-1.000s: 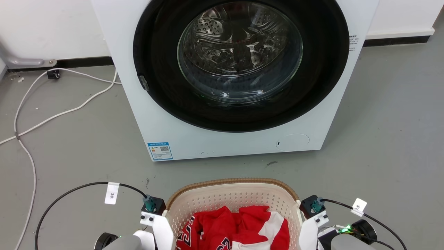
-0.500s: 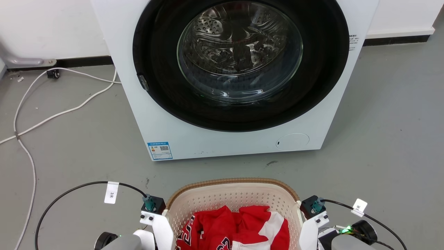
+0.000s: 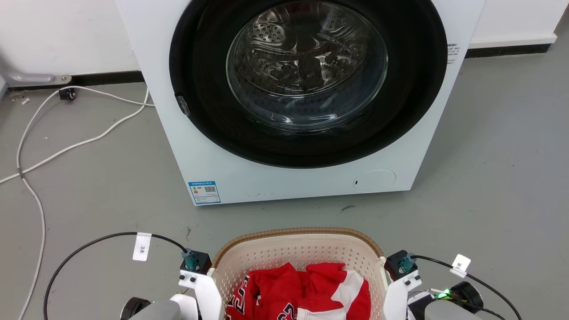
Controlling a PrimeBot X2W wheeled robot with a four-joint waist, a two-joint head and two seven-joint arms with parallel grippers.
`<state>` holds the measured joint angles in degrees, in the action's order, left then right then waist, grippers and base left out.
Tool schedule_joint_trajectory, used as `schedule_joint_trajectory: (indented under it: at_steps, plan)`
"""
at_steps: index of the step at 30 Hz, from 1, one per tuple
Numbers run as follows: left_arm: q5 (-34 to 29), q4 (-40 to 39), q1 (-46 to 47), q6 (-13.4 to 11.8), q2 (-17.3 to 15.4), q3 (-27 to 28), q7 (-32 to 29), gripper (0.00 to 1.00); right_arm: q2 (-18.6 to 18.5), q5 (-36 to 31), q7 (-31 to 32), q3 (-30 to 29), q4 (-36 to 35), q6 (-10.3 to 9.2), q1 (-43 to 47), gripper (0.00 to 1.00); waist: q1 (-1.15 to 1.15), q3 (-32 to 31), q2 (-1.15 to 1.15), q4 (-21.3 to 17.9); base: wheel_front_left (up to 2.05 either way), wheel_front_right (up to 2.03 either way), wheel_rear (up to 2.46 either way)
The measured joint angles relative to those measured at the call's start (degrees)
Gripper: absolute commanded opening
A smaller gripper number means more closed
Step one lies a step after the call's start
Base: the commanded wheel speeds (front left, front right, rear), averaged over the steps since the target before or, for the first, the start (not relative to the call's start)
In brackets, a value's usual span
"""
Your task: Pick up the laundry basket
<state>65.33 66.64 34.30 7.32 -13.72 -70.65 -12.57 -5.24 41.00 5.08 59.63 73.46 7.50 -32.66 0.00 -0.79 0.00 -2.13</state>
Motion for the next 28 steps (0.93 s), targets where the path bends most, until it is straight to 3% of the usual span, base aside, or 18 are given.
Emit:
schedule_joint_trajectory:
  at_steps: [28]
  plan:
    - [1.7, 0.3, 0.0, 0.0, 0.0, -1.5, 0.7, 0.00, -0.2, 2.4, -0.5, 2.9, 0.2, 0.00, -0.2, 0.00, 0.00, 0.0, 0.00, -0.2, 0.00, 0.00, 0.00]
